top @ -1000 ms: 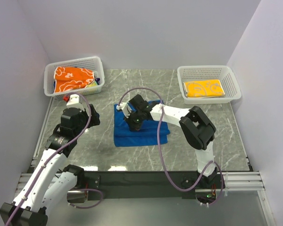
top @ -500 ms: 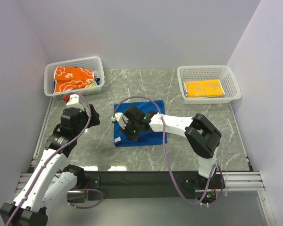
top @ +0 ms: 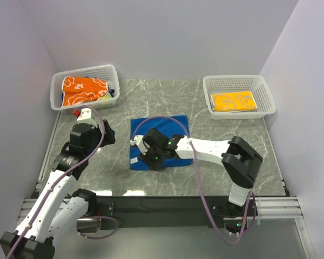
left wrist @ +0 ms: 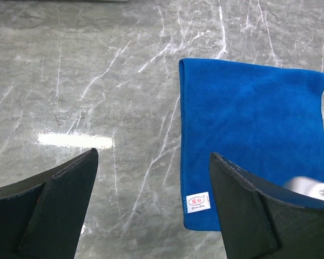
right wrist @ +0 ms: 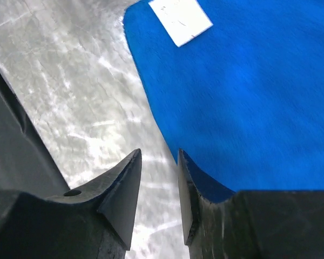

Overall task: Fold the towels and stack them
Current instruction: Fold the towel

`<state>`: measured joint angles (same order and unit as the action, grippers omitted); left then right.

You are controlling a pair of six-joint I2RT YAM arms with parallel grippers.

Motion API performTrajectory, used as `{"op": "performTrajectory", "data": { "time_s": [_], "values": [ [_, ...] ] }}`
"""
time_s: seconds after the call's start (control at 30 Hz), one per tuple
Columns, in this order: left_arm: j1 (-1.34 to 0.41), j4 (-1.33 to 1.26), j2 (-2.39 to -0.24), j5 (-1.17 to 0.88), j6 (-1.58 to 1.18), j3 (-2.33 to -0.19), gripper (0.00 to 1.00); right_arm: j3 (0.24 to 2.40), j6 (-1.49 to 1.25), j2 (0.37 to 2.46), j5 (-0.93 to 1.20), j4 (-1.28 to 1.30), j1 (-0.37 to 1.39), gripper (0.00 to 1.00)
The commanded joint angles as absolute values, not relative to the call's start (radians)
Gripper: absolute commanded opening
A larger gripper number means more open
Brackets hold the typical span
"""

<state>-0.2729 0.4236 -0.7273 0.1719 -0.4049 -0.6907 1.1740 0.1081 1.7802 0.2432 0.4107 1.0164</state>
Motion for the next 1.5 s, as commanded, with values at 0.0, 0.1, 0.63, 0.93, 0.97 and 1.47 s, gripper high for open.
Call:
{"op": "performTrajectory", "data": {
  "time_s": [0.0,0.1,0.63,0.93,0.97,1.47],
  "values": [
    [-0.267,0.385,-0.726,0.135,-0.406,-0.684,0.89,1.140,0.031,1.633,0.138,0.400,1.014,0.41],
    [-0.268,0.379,-0.732,0.062,-0.452,-0.684,0.88,1.089,-0.071,1.566,0.019,0.393,0.976,0.41],
    [-0.466,0.250,-1.048,-0.003,-0.756,-0.614,0.77,0.625,-0.575,1.232,-0.097,0.252,0.609,0.40],
    [-0.529,0.256,-1.094,0.077,-0.839,-0.529,0.69,0.526,-0.684,1.193,-0.051,0.140,0.578,0.39],
    [-0.532,0.256,-1.088,0.078,-0.851,-0.520,0.69,0.522,-0.690,1.195,-0.048,0.132,0.574,0.39],
    [-0.581,0.232,-1.134,0.083,-0.913,-0.439,0.58,0.476,-0.746,1.192,-0.098,0.155,0.558,0.38]
  ]
}}
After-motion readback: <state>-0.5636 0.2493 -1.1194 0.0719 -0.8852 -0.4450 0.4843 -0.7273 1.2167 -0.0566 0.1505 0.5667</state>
